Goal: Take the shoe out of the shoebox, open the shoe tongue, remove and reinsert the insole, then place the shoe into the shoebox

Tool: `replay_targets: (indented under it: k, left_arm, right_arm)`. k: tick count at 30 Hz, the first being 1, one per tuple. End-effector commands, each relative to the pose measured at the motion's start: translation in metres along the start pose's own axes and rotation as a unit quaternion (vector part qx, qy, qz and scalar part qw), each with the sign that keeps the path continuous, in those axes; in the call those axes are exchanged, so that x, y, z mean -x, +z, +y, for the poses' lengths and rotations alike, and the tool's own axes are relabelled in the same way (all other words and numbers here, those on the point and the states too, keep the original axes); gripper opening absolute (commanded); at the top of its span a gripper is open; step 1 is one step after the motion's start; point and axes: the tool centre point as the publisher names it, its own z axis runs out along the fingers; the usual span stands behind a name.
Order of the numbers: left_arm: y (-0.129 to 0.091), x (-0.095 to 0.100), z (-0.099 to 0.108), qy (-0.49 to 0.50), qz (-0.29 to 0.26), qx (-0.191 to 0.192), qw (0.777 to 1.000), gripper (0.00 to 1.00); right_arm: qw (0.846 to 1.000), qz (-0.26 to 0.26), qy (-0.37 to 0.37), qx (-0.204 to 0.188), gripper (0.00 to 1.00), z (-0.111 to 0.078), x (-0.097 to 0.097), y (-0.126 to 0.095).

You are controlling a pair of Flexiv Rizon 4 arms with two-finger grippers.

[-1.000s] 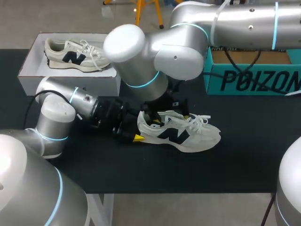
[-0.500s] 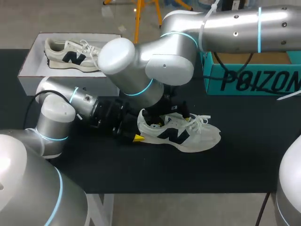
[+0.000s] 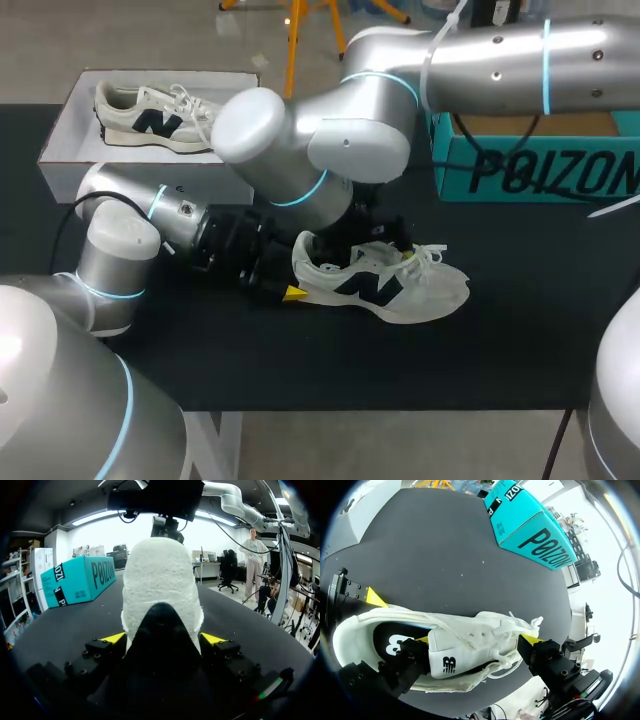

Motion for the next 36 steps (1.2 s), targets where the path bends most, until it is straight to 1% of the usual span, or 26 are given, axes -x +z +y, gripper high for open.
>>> replay_targets:
  k: [1,2,4,10,19,23,25,27,29,32,33,36]
  left_arm:
    - [0.002,0.002,0.001,-0.001,0.002,0.001,1.000,0.00]
    - [0.002,0.002,0.001,-0.001,0.002,0.001,1.000,0.00]
    - [0.002,0.002,0.001,-0.001,0.002,0.001,1.000,0.00]
    - [0.002,0.002,0.001,-0.001,0.002,0.001,1.000,0.00]
    - [0.002,0.002,0.001,-0.001,0.002,0.001,1.000,0.00]
    - [0.002,0.002,0.001,-0.001,0.002,0.001,1.000,0.00]
    - [0.002,0.002,0.001,-0.001,0.002,0.001,1.000,0.00]
    - [0.002,0.002,0.001,-0.001,0.002,0.001,1.000,0.00]
    - [0.002,0.002,0.001,-0.001,0.002,0.001,1.000,0.00]
    - [0.002,0.002,0.001,-0.001,0.002,0.001,1.000,0.00]
    - [0.002,0.002,0.001,-0.001,0.002,0.001,1.000,0.00]
    - [0.002,0.002,0.001,-0.001,0.002,0.001,1.000,0.00]
  right_arm:
    - [1.000,0.006,0.003,0.007,0.36,-0.003,0.007,-0.006]
    - [1.000,0.007,0.004,0.006,0.23,-0.003,0.009,-0.006]
    - [1.000,0.008,0.005,0.006,0.00,-0.002,0.013,-0.007]
    - [1.000,0.012,0.014,0.000,0.00,-0.001,0.030,-0.004]
    - [0.998,0.041,0.048,-0.017,0.00,0.001,0.063,-0.002]
    - [0.996,0.059,0.059,-0.030,0.00,0.000,0.072,0.003]
    - [0.996,0.060,0.057,-0.032,0.00,-0.001,0.072,0.004]
    - [0.996,0.063,0.051,-0.028,0.45,-0.003,0.069,-0.001]
    - [0.997,0.059,0.044,-0.021,0.80,-0.005,0.066,-0.006]
    - [0.997,0.063,0.037,-0.017,0.91,-0.008,0.061,-0.012]
    - [0.997,0.065,0.036,-0.015,0.93,-0.008,0.059,-0.014]
    - [0.997,0.068,0.029,-0.008,0.93,-0.009,0.055,-0.022]
